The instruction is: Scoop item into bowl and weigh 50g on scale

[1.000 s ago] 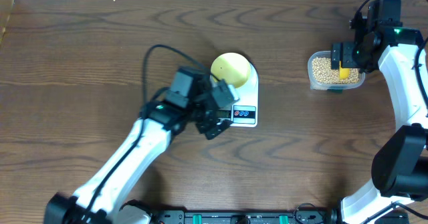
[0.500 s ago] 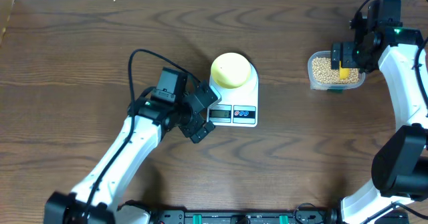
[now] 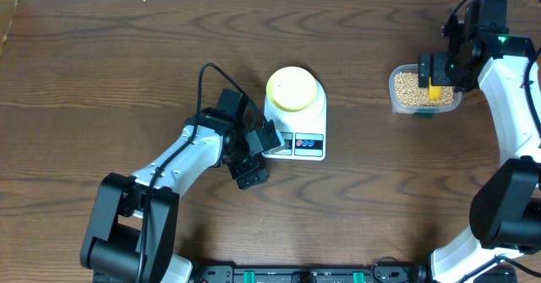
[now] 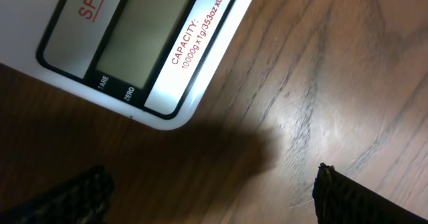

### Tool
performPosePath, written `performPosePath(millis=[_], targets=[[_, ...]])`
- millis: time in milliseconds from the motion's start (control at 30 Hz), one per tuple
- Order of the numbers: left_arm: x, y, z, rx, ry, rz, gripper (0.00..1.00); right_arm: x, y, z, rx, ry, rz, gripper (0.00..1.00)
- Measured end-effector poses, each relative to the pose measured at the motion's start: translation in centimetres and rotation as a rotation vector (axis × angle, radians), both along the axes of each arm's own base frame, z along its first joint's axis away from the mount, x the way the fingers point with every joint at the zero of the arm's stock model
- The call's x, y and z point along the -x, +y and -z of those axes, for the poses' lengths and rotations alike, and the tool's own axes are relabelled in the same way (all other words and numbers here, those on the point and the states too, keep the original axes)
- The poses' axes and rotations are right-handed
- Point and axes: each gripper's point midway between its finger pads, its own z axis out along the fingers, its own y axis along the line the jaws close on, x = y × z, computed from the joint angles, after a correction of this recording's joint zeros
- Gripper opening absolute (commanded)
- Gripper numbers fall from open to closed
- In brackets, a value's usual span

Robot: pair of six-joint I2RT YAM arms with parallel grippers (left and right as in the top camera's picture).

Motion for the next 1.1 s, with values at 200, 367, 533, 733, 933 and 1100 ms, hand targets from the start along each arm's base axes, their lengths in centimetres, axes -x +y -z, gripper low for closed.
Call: performPosePath(millis=[200,367,533,733,933,1100], targets=[[0.4,0.8,-0.2,0.042,0.002,0.088,0.98,0.0,0.0,0.0,0.000,0.000,0.000,0.99],[-0.2,2.1,-0.5,0.079,-0.036,0.141,0.98,0.0,0.0,0.0,0.000,0.000,0.000,0.99],[-2.0,3.8,-0.7,0.085,-0.133,0.191,0.98,0.0,0.0,0.0,0.000,0.000,0.000,0.99],[-4.2,4.0,-1.0,0.076,-0.255,0.255,0.98,0.0,0.0,0.0,0.000,0.000,0.000,0.99],[-5.1,3.9,-0.1,0.070,-0.282,0.275,0.98,0.0,0.0,0.0,0.000,0.000,0.000,0.99],[-5.0,3.9,0.8,0.069,-0.267,0.286,0.98,0.0,0.0,0.0,0.000,0.000,0.000,0.99]])
